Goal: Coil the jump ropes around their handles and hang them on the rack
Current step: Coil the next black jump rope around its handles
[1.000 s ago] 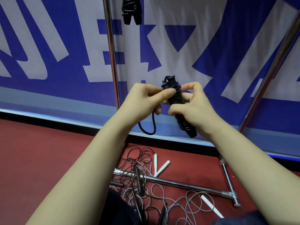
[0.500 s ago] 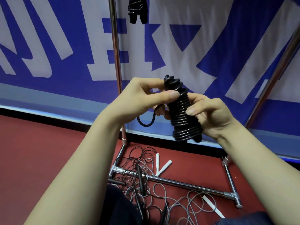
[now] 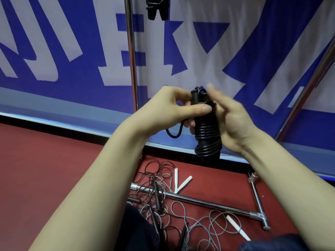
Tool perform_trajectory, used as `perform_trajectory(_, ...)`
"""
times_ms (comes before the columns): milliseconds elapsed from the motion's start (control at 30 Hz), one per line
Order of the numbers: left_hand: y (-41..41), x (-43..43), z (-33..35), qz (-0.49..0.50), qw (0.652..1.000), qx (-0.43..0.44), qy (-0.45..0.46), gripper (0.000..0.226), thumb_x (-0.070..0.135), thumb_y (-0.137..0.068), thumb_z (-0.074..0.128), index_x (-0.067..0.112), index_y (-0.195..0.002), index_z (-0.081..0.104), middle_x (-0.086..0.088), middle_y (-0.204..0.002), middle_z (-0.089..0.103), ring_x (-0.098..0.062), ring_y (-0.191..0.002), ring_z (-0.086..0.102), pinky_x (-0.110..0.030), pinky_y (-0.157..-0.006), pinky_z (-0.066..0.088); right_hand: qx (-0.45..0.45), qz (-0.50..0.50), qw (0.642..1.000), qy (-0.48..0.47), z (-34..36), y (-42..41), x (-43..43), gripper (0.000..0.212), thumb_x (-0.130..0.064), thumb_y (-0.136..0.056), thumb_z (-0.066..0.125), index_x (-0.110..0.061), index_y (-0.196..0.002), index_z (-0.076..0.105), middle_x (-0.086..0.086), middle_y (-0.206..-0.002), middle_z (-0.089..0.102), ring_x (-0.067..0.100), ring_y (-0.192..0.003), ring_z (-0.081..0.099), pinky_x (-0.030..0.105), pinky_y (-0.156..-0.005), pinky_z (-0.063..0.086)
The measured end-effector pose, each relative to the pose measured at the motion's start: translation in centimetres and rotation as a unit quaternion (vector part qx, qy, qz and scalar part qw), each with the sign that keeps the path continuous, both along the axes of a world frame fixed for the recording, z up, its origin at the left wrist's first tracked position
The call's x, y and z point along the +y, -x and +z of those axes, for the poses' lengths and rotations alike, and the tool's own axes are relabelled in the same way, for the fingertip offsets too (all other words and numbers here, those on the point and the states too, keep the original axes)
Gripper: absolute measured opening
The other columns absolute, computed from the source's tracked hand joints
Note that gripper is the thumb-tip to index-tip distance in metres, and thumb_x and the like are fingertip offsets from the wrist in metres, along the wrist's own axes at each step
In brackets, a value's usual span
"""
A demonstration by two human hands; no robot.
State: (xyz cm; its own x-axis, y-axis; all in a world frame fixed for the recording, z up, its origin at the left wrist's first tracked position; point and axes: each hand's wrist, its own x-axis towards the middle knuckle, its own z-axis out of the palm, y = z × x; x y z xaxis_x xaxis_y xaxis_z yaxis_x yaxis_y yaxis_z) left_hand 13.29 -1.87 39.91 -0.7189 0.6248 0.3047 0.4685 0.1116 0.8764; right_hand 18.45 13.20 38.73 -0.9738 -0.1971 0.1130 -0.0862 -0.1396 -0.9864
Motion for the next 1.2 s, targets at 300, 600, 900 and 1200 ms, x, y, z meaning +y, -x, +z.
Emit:
perform_trajectory(300, -0.1, -0.9, 0.6, -0.063, 0.983, -0.146, -0.093, 0.058, 0.047, -0.086, 0.05, -0.001, -0.116, 0.063, -0.009, -0.089, 0.063, -0.016, -0.065, 0.066, -0.025, -0.067, 0.056, -0.01, -0.085, 0.995, -0.042, 0.7, -0.2, 0.3, 0.05, -0.06, -0.081, 0.05, -0.013, -0.087, 0.067, 0.002, -0.063, 0.059, 0.015, -0.05, 0.053, 0.026, -0.047, 0.045)
perform_trajectory(600, -0.3, 2.5, -1.6, 0.014, 0.983, -0.132, -0.13, 0.044, 0.051, -0.099, 0.044, 0.014, -0.113, 0.063, 0.009, -0.081, 0.059, -0.015, -0.082, 0.06, -0.041, -0.088, 0.049, -0.024, -0.068, 0.985, 0.154, 1.1, 0.2, 0.3, 0.05, -0.06, -0.086, 0.044, -0.012, -0.094, 0.06, 0.003, -0.067, 0.058, 0.01, -0.045, 0.051, 0.022, -0.039, 0.044)
perform_trajectory(900, -2.1, 3.7, -1.3, 0.07, 0.989, -0.056, -0.116, 0.036, 0.035, -0.107, 0.034, 0.014, -0.082, 0.049, 0.003, -0.058, 0.05, -0.011, -0.046, 0.046, -0.02, -0.046, 0.039, -0.017, -0.137, 0.989, 0.046, 0.0, 0.4, -0.7, 0.062, -0.062, -0.091, 0.044, -0.009, -0.12, 0.055, 0.005, -0.068, 0.064, 0.02, -0.053, 0.062, 0.029, -0.046, 0.05)
perform_trajectory(1200, -2.9, 4.9, -1.3, 0.126, 0.972, -0.072, -0.187, 0.021, 0.039, -0.105, 0.036, 0.022, -0.106, 0.048, 0.012, -0.079, 0.056, 0.003, -0.063, 0.056, -0.019, -0.062, 0.047, 0.125, -0.365, 0.892, -0.237, -0.5, 1.5, -0.5, 0.077, -0.083, -0.075, 0.031, -0.023, -0.119, 0.05, 0.008, -0.097, 0.064, 0.022, -0.09, 0.062, 0.044, -0.083, 0.053)
